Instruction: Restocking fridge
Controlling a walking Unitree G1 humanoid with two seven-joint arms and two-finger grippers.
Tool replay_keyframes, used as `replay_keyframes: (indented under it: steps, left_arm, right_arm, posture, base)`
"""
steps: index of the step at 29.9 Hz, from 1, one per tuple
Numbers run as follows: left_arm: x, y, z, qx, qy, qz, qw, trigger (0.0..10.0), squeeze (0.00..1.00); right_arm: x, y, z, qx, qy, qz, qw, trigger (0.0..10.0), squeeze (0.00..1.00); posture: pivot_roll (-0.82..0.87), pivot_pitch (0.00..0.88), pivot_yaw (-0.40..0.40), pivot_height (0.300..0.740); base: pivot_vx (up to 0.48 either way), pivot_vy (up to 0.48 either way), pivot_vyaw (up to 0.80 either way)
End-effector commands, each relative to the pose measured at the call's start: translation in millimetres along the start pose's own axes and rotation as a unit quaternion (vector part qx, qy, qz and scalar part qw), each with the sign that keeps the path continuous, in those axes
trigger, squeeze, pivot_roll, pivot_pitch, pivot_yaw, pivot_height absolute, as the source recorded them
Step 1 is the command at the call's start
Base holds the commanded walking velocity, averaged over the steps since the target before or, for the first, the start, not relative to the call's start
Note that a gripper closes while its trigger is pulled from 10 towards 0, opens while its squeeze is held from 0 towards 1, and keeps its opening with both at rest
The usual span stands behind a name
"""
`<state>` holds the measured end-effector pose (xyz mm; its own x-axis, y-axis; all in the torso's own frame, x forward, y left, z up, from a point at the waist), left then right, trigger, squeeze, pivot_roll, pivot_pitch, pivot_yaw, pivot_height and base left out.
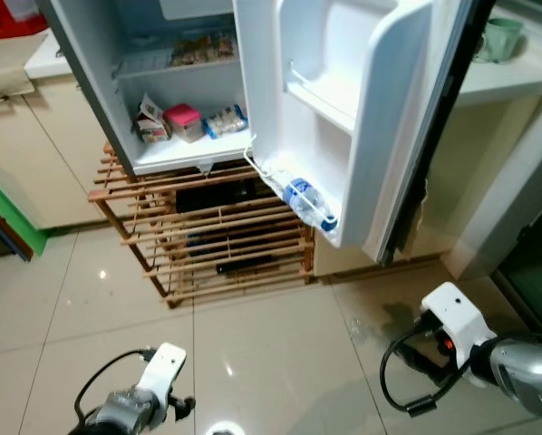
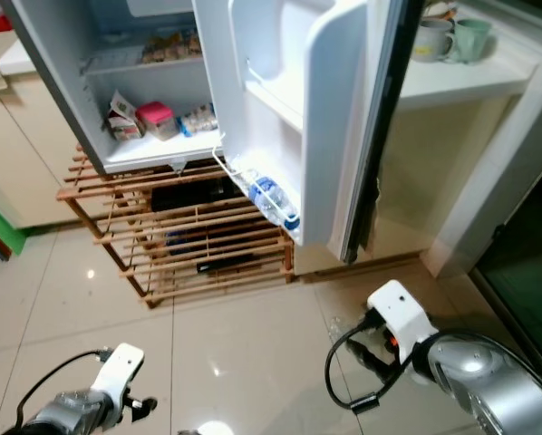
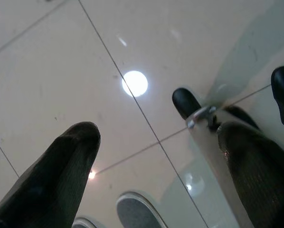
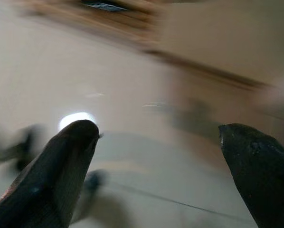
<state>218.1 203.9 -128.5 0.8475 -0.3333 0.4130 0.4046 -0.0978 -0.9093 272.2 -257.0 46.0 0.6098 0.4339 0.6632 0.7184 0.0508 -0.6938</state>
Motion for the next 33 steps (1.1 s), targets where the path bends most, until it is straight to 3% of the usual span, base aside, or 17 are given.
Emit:
replay_keyframes:
  steps: [1,2,3,6,10,13,17,18,21,23,25,26,29,30,31,32,33]
  left_arm:
    - [5,-0.9,4.3,0.003,-0.004,-0.005,1.0,10.0,0.0]
    - [5,-0.9,4.3,0.003,-0.004,-0.005,1.0,10.0,0.0]
    - [8,-0.2,1.6,-0.001,0.002,-0.008,1.0,10.0,0.0]
    - [13,0.4,-0.3,-0.003,0.005,-0.012,1.0,10.0,0.0]
    - [19,0.7,-1.0,-0.004,0.01,-0.016,1.0,10.0,0.0]
    - [29,0.6,-0.9,-0.003,0.014,-0.027,1.0,10.0,0.0]
    - [33,0.2,1.0,0.001,0.017,-0.032,0.999,10.0,0.0]
    - [33,0.2,1.0,0.001,0.017,-0.032,0.999,10.0,0.0]
    - [34,0.4,1.5,0.006,0.009,-0.032,0.999,10.0,0.0]
    - [35,0.4,1.6,0.006,0.004,-0.031,0.999,10.0,0.0]
    - [35,0.4,1.7,0.006,0.004,-0.03,1.0,10.0,0.0]
    - [32,0.4,1.7,0.003,0.001,-0.019,1.0,10.0,0.0]
    - [26,0.2,2.4,0.002,-0.006,0.002,1.0,10.0,0.0]
    - [25,0.1,2.9,0.003,-0.008,0.005,1.0,10.0,0.0]
    - [25,0.1,2.9,0.003,-0.008,0.005,1.0,10.0,0.0]
    - [24,0.0,3.6,0.004,-0.013,0.009,1.0,10.0,0.0]
    - [23,-0.2,4.3,0.005,-0.014,0.01,1.0,10.0,0.0]
  right_arm:
    - [27,-0.8,-44.1,-0.106,0.001,-0.042,0.994,10.0,0.0]
    - [27,-0.8,-44.1,-0.106,0.001,-0.042,0.994,10.0,0.0]
    - [52,-1.8,-59.8,-0.144,0.013,-0.08,0.986,10.0,0.0]
    - [77,-2.1,-68.2,-0.168,0.01,-0.116,0.979,10.0,0.0]
    - [109,-1.2,-68.4,-0.176,0.023,-0.162,0.971,10.0,0.0]
    - [139,0.2,-56.3,-0.155,0.055,-0.213,0.963,10.0,0.0]
    - [175,0.1,-17.7,-0.073,0.074,-0.279,0.955,10.0,0.0]
    - [175,0.1,-17.7,-0.073,0.074,-0.279,0.955,10.0,0.0]
    - [204,-8.1,2.6,-0.043,0.067,-0.327,0.942,10.0,0.0]
    - [228,-18.1,24.3,-0.002,0.062,-0.365,0.929,10.0,0.0]
    - [234,-21.7,30.7,0.011,0.06,-0.375,0.925,10.0,0.0]
    - [253,-43.8,68.7,0.105,0.056,-0.407,0.906,10.0,0.0]
    - [260,-90.0,121.1,0.258,0.031,-0.444,0.858,10.0,0.0]
    - [257,-98.6,127.8,0.286,0.029,-0.448,0.847,10.0,0.0]
    - [257,-98.6,127.8,0.286,0.029,-0.448,0.847,10.0,0.0]
    - [252,-110.3,133.9,0.334,0.05,-0.449,0.827,10.0,0.0]
    - [249,-112.7,134.0,0.348,0.065,-0.448,0.821,10.0,0.0]
  posture:
    - [-0.32,0.0,0.173,0.74]
    - [-0.32,0.0,0.173,0.74]
    - [-0.33,0.0,0.188,0.74]
    - [-0.34,0.0,0.204,0.74]
    - [-0.35,0.0,0.226,0.74]
    - [-0.35,0.0,0.229,0.74]
    - [-0.34,0.0,0.208,0.74]
    - [-0.34,0.0,0.208,0.74]
    - [-0.33,0.0,0.194,0.74]
    - [-0.33,0.0,0.185,0.74]
    - [-0.33,0.0,0.183,0.74]
    - [-0.32,0.0,0.174,0.74]
    - [-0.31,0.0,0.167,0.74]
    - [-0.31,0.0,0.164,0.74]
    - [-0.31,0.0,0.164,0.74]
    - [-0.3,0.0,0.161,0.74]
    - [-0.3,0.0,0.159,0.74]
  base:
    - [0.0,0.0,0.0]
    - [0.0,0.0,0.0]
    - [0.0,0.0,0.0]
    - [0.0,0.0,0.0]
    - [0.0,0.0,0.0]
    - [0.0,0.0,0.0]
    - [0.0,0.0,0.0]
    - [0.0,0.0,0.0]
    - [0.0,0.0,0.0]
    - [0.0,0.0,0.0]
    - [0.0,0.0,0.0]
    - [0.0,0.0,0.0]
    - [0.0,0.0,0.0]
    - [0.0,0.0,0.0]
    - [0.0,0.0,0.0]
    - [0.0,0.0,0.0]
    - [0.0,0.0,0.0]
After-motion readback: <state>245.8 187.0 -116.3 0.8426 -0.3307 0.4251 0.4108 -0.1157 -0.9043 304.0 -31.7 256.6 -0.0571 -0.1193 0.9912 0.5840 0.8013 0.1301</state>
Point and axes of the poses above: a point about 5 cm out from each wrist's last joint towards the gripper, its own y axis pointing out of the wrist towards the gripper, its own x axis along the axis of the wrist's last joint, z = x × y, the point moved 6 cm from there along y, pointing out of the wrist towards the gripper, and after that the axes turned 1 degree about y, right-handed, at the moved point
